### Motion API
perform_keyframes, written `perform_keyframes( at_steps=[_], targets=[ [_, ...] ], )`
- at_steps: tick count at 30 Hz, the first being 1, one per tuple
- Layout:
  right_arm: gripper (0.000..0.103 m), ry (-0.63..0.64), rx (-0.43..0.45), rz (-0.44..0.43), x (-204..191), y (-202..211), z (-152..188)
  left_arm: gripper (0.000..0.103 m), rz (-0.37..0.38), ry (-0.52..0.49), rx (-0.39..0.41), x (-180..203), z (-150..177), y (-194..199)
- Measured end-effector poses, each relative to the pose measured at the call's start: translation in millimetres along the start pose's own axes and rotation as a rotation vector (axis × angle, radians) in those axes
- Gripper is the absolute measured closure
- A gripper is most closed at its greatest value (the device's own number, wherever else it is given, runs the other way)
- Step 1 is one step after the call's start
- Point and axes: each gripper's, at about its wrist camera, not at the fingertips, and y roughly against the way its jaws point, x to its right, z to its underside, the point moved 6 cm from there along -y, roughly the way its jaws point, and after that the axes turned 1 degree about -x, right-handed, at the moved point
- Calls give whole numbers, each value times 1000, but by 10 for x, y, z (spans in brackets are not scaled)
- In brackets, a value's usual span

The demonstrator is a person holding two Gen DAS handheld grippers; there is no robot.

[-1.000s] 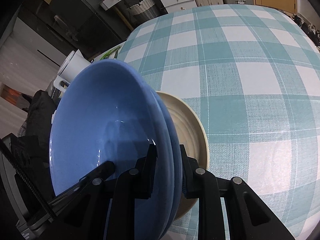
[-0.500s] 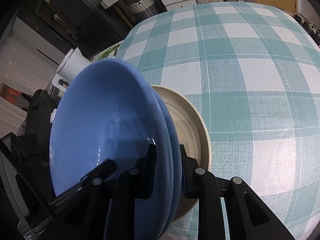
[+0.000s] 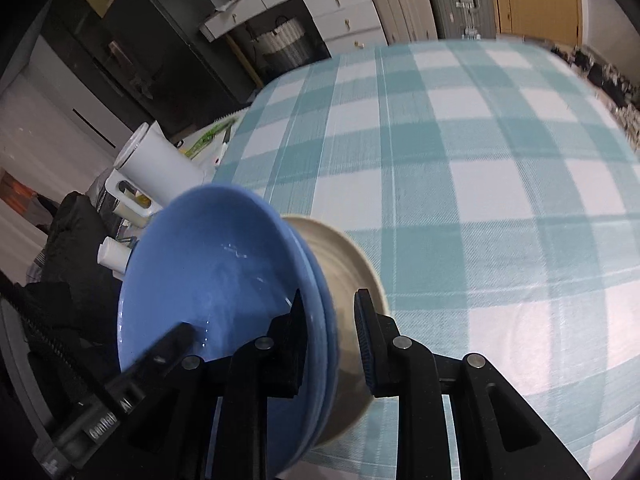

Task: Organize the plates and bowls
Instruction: 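Lower the bowl stack onto the cream plates and open both grippers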

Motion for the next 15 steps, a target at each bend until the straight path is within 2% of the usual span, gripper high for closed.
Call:
perform_keyframes(
  at_steps=[9,11,15],
  targets=[
    [69,62,144,-7,18,442,-79,47,-60,-72,199,44,-145,395],
    [57,82,206,-4,36,597,-85,47,-49,-98,250,103,-151,502],
    [38,129,369,-4,113,977,-12,46,-48,-182,385,317,-139,752]
  ],
)
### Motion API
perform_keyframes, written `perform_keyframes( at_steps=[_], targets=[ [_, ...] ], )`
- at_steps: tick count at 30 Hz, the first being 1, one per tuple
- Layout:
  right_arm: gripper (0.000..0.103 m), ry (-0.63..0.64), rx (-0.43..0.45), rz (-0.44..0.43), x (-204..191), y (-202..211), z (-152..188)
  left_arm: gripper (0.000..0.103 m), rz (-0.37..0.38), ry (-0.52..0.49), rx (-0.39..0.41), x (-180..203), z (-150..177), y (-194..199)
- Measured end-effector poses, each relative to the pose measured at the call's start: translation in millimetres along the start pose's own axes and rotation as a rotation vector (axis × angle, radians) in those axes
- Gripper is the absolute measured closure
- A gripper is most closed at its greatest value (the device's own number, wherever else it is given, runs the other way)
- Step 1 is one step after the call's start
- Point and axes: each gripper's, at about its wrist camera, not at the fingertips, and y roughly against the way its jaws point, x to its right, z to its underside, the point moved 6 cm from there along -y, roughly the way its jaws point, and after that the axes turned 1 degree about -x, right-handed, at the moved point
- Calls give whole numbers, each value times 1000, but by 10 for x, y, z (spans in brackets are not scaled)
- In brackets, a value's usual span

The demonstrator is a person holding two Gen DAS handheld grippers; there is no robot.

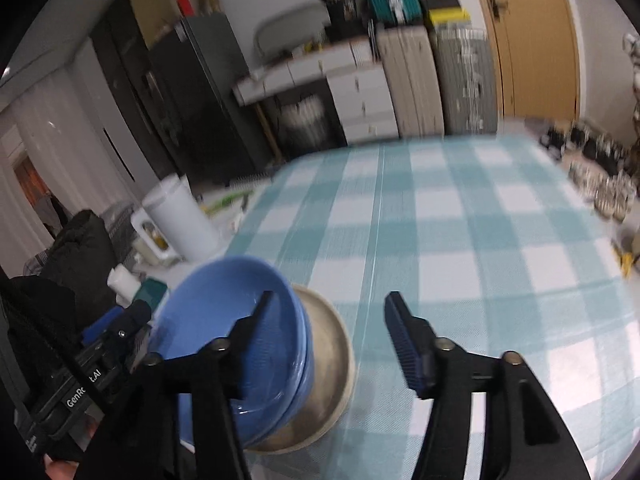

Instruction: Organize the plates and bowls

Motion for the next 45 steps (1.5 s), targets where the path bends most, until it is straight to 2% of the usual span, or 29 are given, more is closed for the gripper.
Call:
perform_keyframes(
  at_steps=[1,2,3,6,8,12,15,19,21,23,28,32,35,45],
  targets=[
    [30,19,44,5,20,104,4,44,9,-21,28,64,-17,54],
    [23,34,78,11,35,195,8,33,22,-45,54,139,-24,103],
    [21,48,112,13,46,277,21,17,29,-59,68,191,-25,139],
    [15,107,200,14,62,526,110,14,84,-66,127,349,-23,295],
    [10,153,233,26,63,638,196,13,102,-74,139,442,3,355],
    [2,207,289,69,128,801,385,4,116,-97,140,596,108,446],
    [1,193,255,80,215,794,574,3,105,-110,119,666,237,483],
    [1,155,121,58,313,636,834,0,98,-83,82,678,469,546],
    [1,134,86,65,368,586,877,0,94,-113,65,730,564,553],
    [1,136,77,92,409,548,890,0,75,-160,52,799,674,571],
    [1,175,118,119,370,574,885,0,75,-138,59,778,723,637],
    [1,174,111,132,390,552,876,0,62,-132,51,761,718,621],
    [1,149,104,128,432,541,871,0,94,-155,32,805,727,598],
    [1,92,88,118,509,522,869,0,70,-203,64,880,756,641]
  ],
)
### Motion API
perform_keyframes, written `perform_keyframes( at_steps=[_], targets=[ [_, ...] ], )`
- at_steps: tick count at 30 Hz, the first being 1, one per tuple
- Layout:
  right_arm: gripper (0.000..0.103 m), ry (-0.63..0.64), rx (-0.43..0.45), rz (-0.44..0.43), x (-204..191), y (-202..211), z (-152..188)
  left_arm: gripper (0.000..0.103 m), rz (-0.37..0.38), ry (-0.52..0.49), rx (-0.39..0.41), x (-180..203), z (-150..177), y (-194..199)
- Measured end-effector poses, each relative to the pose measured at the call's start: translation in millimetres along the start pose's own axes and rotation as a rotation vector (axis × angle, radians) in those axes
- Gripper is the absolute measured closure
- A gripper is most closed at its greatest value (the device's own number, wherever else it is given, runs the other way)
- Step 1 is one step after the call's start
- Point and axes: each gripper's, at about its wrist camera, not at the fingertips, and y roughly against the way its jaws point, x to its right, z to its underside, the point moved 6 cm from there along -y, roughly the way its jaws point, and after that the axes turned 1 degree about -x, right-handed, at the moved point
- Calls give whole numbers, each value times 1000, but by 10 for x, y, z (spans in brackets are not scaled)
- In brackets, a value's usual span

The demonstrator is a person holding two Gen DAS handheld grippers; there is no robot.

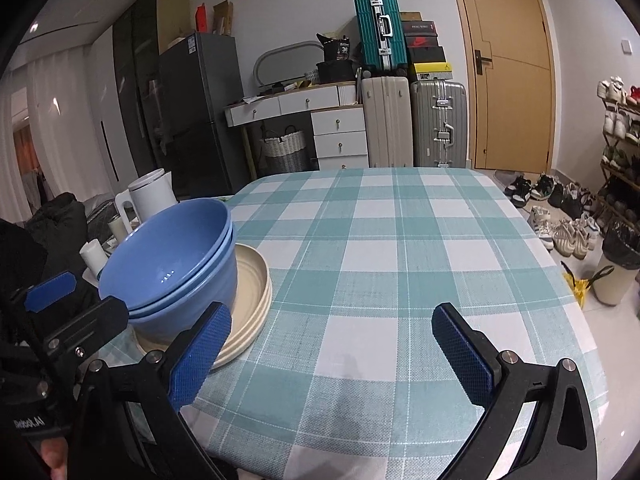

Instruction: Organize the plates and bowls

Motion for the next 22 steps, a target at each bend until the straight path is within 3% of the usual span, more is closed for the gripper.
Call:
perform_keyframes(
  at_steps=[22],
  targets=[
    [1,2,3,8,2,12,0,0,-23,-8,17,7,6,7]
  ],
)
